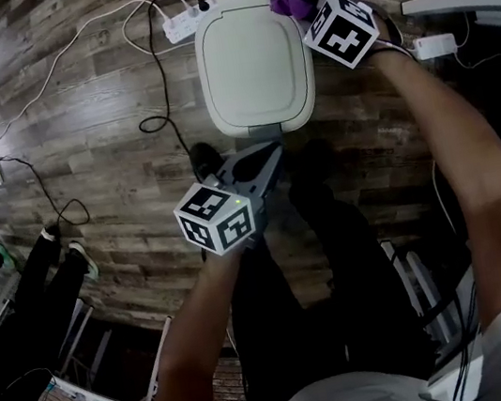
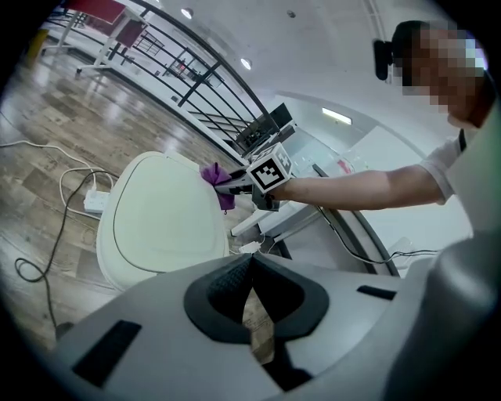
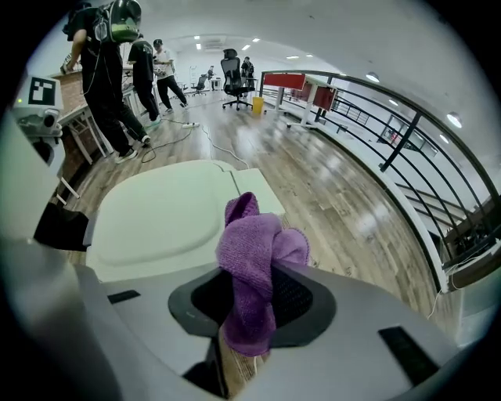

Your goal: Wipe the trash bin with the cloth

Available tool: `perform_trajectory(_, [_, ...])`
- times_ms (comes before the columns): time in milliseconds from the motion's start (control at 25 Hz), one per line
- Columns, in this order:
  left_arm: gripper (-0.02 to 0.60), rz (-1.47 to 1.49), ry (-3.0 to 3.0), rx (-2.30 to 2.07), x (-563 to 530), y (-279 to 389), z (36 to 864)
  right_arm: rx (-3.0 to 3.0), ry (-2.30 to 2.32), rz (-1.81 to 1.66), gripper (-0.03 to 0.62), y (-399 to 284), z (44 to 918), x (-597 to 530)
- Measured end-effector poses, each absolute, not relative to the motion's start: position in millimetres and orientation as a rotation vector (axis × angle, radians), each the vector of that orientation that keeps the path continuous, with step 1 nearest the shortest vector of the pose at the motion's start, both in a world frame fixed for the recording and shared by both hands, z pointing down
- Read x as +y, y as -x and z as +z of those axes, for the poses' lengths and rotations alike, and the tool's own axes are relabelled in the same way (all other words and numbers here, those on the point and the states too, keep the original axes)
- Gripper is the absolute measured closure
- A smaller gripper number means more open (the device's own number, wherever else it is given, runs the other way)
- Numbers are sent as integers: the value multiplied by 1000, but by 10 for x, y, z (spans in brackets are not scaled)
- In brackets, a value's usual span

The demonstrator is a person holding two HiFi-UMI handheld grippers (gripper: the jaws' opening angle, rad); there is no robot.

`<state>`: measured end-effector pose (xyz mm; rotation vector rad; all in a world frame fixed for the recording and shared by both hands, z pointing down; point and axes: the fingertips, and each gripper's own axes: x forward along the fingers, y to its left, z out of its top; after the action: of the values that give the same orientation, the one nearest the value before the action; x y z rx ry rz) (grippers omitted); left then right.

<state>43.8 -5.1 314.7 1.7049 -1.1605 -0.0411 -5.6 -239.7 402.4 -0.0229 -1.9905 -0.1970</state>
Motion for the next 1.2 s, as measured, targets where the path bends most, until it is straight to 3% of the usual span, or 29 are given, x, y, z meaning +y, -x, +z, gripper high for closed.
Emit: perform_trajectory(1200, [577, 152, -1805, -936, 392, -572, 3100, -1936, 99, -43, 484, -1121, 4122, -649])
